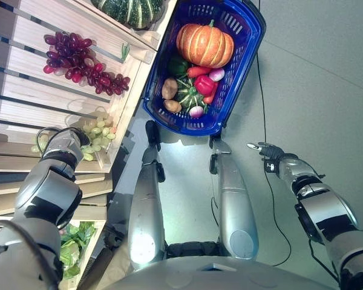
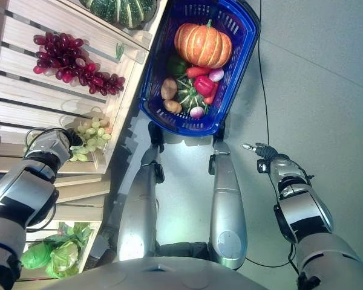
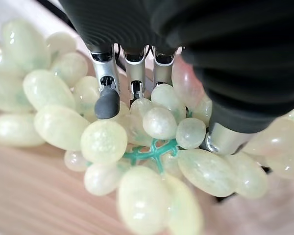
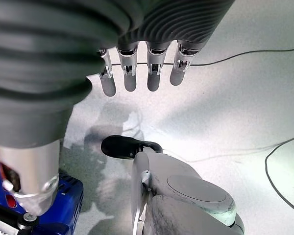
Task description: Pick up fruits and vegetables into the basket
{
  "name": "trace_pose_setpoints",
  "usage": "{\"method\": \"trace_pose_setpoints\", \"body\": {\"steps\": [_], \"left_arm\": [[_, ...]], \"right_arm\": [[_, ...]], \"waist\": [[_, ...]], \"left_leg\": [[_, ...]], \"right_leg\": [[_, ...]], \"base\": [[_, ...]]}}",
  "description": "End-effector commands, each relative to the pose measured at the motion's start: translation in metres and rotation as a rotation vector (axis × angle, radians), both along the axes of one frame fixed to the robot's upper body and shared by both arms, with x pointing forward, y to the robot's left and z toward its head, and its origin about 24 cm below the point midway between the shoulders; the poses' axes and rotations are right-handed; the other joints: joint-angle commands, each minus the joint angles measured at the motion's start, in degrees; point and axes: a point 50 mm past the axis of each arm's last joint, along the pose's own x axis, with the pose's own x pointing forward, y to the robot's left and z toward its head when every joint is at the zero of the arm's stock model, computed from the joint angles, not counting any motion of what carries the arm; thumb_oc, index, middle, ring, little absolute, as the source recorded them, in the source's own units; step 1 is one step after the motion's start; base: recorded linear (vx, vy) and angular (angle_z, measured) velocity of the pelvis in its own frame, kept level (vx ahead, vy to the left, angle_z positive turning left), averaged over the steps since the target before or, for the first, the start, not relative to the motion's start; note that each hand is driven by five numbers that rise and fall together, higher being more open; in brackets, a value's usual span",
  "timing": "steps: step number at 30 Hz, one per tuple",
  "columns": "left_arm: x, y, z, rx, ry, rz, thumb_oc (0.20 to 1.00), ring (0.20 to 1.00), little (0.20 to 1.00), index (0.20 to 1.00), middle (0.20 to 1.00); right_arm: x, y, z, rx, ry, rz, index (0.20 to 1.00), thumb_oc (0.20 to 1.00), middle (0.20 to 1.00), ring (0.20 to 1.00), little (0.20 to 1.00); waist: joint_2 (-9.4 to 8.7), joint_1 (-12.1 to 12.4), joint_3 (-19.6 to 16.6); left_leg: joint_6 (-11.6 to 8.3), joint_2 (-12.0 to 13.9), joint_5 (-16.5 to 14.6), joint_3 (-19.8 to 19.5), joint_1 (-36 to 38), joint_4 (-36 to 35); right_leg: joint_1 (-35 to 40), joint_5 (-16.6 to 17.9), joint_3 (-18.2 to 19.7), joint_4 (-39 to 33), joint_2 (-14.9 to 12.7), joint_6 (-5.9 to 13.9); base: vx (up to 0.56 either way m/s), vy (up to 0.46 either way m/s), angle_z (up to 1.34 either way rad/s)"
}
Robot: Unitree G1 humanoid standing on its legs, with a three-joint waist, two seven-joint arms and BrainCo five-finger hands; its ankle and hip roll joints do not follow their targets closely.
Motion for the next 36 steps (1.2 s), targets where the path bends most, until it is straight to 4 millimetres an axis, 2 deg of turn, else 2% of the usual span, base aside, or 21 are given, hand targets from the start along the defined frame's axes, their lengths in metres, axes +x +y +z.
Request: {"method": "trace_pose_setpoints", "body": {"steps": [1, 11, 19, 26, 29, 36], "left_arm": [[-0.03, 0.002, -0.04, -0.419, 0.002, 0.182, 0.2, 0.2, 0.2, 0.2, 0.2], [-0.01, -0.012, -0.021, -0.87, -0.295, 0.225, 0.2, 0.2, 0.2, 0.2, 0.2], [0.01, -0.035, 0.01, -1.175, -0.548, 0.092, 0.2, 0.2, 0.2, 0.2, 0.2], [0.019, -0.045, 0.034, -1.239, -0.713, 0.024, 0.2, 0.2, 0.2, 0.2, 0.2], [0.021, -0.049, 0.042, -1.255, -0.784, -0.015, 0.2, 0.2, 0.2, 0.2, 0.2], [0.021, -0.069, 0.046, -1.32, -0.829, -0.155, 0.2, 0.2, 0.2, 0.2, 0.2]], "right_arm": [[-0.024, -0.017, -0.016, -0.029, 0.082, -0.026, 1.0, 1.0, 1.0, 1.0, 1.0], [-0.03, -0.019, -0.021, -0.025, 0.081, -0.041, 1.0, 1.0, 1.0, 1.0, 1.0], [-0.032, -0.02, -0.022, 0.003, 0.037, -0.08, 1.0, 1.0, 1.0, 1.0, 1.0], [-0.02, -0.009, -0.012, 0.069, -0.116, -0.053, 1.0, 1.0, 1.0, 1.0, 1.0], [-0.008, 0.003, -0.001, 0.135, -0.232, -0.031, 1.0, 1.0, 1.0, 1.0, 1.0], [0.009, 0.031, 0.022, 0.316, -0.471, 0.007, 1.0, 1.0, 1.0, 1.0, 1.0]], "waist": [[-1.19, 1.31, -0.64], [-0.46, 1.8, -0.64], [-0.1, 2.85, -0.64], [-0.3, 3.33, -0.64], [-0.56, 3.47, -0.64], [-0.68, 3.22, -0.64]], "left_leg": [[2.67, -3.04, -4.13, 0.58, -2.23, 5.19], [2.7, -3.27, -4.25, 0.7, -0.81, 4.26], [2.89, -3.97, -4.59, 0.41, 0.27, 3.8], [3.13, -4.32, -4.89, 0.11, 0.63, 3.85], [3.21, -4.44, -4.59, 0.11, 0.53, 3.56], [3.22, -4.68, -4.99, 0.25, 1.6, 3.18]], "right_leg": [[2.32, -2.18, -1.59, -0.32, 3.42, -2.48], [3.68, -2.57, -1.94, -0.87, 3.36, -2.32], [4.87, -2.68, -2.75, -1.07, 3.06, -2.21], [5.23, -2.71, -3.0, -0.91, 3.05, -2.16], [5.19, -2.29, -3.09, -1.31, 3.2, -2.19], [5.85, -2.55, -3.06, -1.2, 3.26, -2.07]], "base": [[0.0, 0.0, 0.0], [0.0, 0.0, 0.0], [0.01, -0.014, 0.0], [0.01, -0.026, 0.01], [0.0, -0.01, 0.01], [0.0, -0.011, 0.02]]}}
